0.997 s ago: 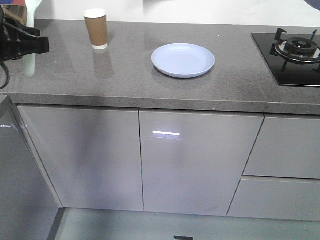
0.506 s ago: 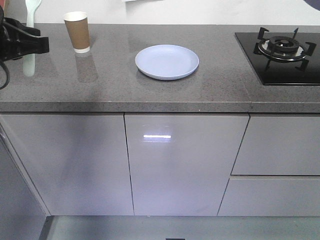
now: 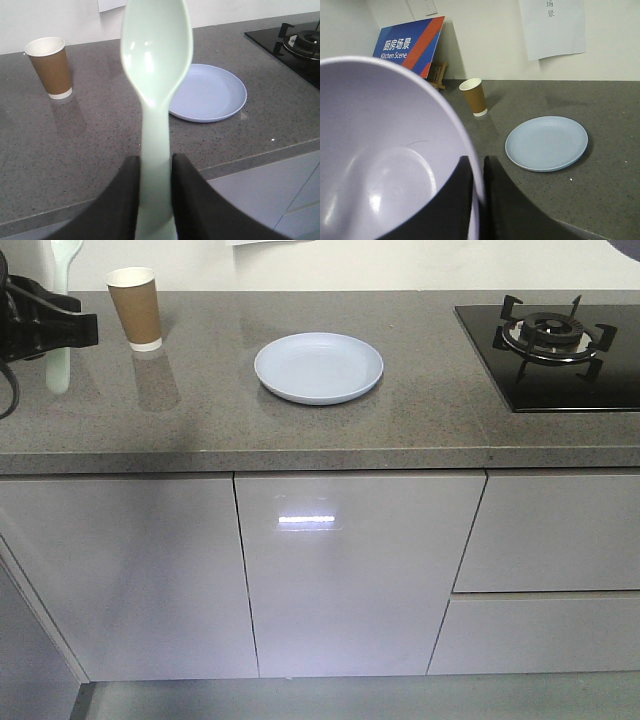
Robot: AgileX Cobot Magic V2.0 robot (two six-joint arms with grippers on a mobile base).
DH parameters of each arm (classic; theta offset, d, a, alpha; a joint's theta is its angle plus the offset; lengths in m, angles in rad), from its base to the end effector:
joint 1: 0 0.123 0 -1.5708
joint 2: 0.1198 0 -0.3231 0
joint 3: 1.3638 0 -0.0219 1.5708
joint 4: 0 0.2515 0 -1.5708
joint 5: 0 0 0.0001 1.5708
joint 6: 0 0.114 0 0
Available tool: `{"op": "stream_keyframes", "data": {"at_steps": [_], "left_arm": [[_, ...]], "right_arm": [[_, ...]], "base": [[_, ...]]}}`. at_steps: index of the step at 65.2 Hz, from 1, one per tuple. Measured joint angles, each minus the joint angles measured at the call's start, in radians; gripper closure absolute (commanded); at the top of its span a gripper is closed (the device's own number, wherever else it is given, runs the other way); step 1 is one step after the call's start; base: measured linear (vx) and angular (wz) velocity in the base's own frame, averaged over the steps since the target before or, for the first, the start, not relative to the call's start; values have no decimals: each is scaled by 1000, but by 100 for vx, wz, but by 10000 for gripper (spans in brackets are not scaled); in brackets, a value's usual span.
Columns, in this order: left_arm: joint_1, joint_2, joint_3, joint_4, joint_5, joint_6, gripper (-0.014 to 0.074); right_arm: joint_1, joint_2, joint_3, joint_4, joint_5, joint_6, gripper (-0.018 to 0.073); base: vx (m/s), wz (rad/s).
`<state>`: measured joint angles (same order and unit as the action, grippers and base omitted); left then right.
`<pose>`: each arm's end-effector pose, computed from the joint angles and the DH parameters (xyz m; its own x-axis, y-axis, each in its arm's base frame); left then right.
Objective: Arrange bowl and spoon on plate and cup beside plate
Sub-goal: 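Drive toward the light blue plate holding spoon and bowl, then drive closer to the counter, centering the light blue plate ahead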
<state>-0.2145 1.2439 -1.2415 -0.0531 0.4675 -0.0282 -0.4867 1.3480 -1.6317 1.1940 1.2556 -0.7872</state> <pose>0.2808 -0.0640 0.4397 -0.3810 0.0057 -0.9245 0.2063 0.9753 -0.0790 0.2598 -0.0234 0.5316 -0.3427 0.1167 -0.9322 -0.5222 0.8012 0.2923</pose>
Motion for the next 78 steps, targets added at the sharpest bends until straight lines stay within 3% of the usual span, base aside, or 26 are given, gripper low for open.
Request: {"op": "stream_keyframes", "data": {"at_steps": [78], "left_arm": [[0, 0, 0, 0, 0, 0, 602]], "right_arm": [[0, 0, 0, 0, 0, 0, 564]], "base": [[5, -1]]}}
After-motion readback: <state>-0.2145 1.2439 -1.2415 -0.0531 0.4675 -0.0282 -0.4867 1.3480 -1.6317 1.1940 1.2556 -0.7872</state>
